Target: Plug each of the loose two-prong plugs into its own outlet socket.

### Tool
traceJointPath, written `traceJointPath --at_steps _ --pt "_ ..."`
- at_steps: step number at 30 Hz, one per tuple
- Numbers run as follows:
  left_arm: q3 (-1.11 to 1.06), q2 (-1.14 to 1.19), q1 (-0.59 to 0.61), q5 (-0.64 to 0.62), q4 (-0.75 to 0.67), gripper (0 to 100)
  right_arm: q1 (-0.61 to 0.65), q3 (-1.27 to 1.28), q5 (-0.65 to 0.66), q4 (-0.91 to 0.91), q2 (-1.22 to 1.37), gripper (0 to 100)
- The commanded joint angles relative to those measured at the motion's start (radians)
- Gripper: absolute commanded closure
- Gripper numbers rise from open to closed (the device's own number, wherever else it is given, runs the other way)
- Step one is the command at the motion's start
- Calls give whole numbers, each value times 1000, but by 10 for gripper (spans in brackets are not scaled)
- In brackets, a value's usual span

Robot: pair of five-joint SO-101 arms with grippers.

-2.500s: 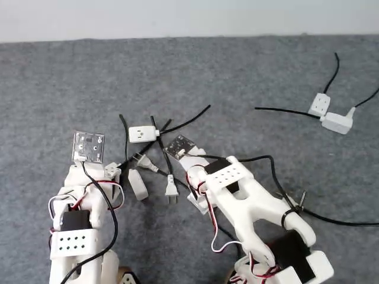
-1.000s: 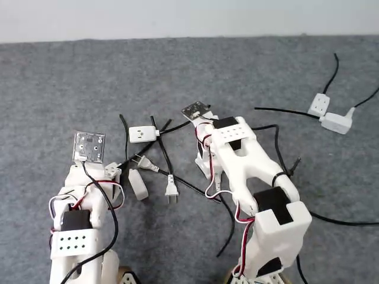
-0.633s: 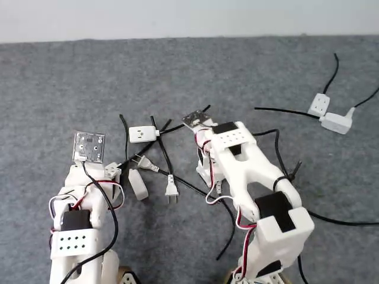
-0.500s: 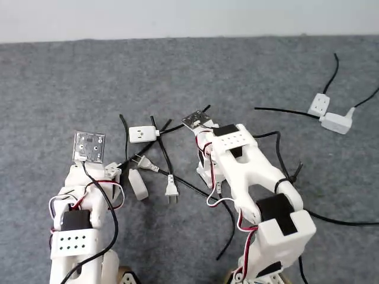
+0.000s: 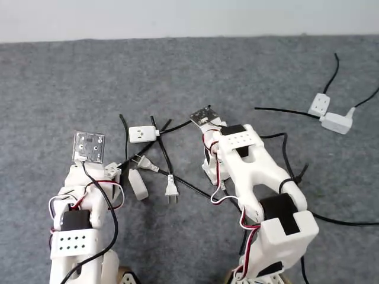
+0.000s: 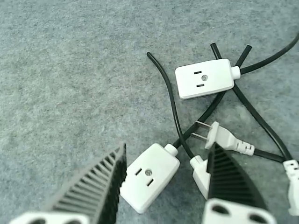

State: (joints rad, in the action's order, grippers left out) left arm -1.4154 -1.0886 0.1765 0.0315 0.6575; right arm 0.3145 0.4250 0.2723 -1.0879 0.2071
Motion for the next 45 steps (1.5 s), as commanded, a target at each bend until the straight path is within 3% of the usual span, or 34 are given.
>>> traceJointPath --at_steps 1,6,11,16,20,27,31,38,45 --pt "13 -18 -5 12 -31 729 -2 11 -5 10 -25 991" --pt "16 -20 -5 12 -29 729 50 8 -3 -53 -177 991" --pt "30 -21 -2 8 -25 729 185 6 101 -142 -472 991" --pt "110 -38 3 6 49 729 259 12 109 -160 -687 991" --pt "137 -164 -28 31 100 729 288 9 110 -148 -753 991" --pt "147 -545 -213 133 361 729 387 69 110 -159 -796 991" --pt "124 -727 -250 167 463 729 463 138 112 -159 -866 991" --pt "137 -724 -262 167 494 729 533 247 112 -159 -1020 991" --pt "214 -723 -367 163 569 729 553 269 110 -159 -1046 991"
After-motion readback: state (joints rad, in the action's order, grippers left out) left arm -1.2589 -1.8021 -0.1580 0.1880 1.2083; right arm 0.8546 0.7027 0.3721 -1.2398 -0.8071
